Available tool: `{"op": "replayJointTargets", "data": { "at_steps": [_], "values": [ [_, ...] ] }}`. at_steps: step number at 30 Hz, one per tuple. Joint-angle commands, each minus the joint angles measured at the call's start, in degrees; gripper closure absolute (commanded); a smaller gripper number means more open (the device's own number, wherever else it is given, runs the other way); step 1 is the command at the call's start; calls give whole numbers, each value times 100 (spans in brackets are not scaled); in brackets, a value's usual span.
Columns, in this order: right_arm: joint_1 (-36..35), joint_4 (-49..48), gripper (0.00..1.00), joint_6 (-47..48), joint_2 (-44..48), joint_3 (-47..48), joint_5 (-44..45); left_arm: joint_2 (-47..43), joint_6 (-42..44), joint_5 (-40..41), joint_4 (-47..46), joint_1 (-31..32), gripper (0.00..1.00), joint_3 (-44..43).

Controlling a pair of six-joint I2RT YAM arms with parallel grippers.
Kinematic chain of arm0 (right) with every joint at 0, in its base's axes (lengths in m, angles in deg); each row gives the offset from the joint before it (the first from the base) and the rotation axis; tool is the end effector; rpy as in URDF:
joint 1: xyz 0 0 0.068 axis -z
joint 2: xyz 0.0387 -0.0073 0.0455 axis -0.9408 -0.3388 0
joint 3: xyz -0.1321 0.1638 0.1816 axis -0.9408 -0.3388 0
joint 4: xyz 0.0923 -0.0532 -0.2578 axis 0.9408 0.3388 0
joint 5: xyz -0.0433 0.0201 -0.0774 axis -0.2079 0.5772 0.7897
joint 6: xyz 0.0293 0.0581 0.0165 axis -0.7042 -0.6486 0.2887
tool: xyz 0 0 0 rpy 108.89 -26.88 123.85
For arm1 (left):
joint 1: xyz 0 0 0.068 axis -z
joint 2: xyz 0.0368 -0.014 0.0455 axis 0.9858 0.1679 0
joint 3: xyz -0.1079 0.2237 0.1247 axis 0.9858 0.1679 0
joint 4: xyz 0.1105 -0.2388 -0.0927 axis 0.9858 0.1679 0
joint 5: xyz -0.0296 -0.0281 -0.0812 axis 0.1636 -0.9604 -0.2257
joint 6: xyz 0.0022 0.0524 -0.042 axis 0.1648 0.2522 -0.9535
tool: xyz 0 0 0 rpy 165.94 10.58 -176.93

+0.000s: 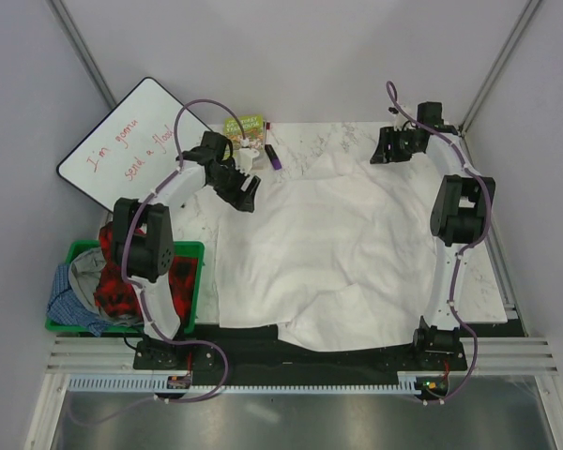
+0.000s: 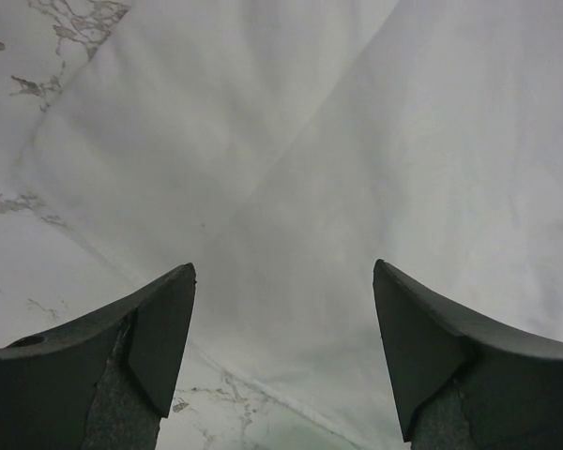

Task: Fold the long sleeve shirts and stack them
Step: Flatten the shirt out

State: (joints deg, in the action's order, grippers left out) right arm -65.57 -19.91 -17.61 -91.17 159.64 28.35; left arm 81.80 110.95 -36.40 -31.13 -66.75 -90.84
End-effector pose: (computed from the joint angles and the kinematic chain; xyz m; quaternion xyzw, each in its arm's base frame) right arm 0.5460 -0.0144 0.1940 -0.1306 0.9050 0.2350 0.3297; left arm 0.4134 -0.1228 0.2066 0.3600 0.8804 -0.1834 0.2484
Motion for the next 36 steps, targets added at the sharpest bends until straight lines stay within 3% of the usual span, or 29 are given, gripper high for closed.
{"op": "replayJointTargets", "data": {
  "at_steps": [1,8,13,16,17,20,30,36],
  "values": [
    [-5,-353,38,173,-151,228,238,285,-98,102,-178,-110,16,-444],
    [-75,-335,35,454,-327,158,274,724,16,296,-187,-233,14,-813],
    [-111,-362,39,428,-493,289,273,1023,17,322,-205,-312,14,-1112],
    [-111,-353,54,445,-538,333,238,1208,-10,357,-196,-321,14,-1305],
    [-102,-335,69,472,-512,333,177,1260,-19,366,-204,-339,14,-1401],
    [-85,-300,100,577,-363,272,133,1454,-62,322,-231,-365,16,-1638],
    [197,-379,100,876,218,-106,686,1955,-133,313,-398,-374,32,-2272],
    [258,-379,100,894,253,-124,748,2236,-89,454,-389,-365,36,-2509]
  ]
}}
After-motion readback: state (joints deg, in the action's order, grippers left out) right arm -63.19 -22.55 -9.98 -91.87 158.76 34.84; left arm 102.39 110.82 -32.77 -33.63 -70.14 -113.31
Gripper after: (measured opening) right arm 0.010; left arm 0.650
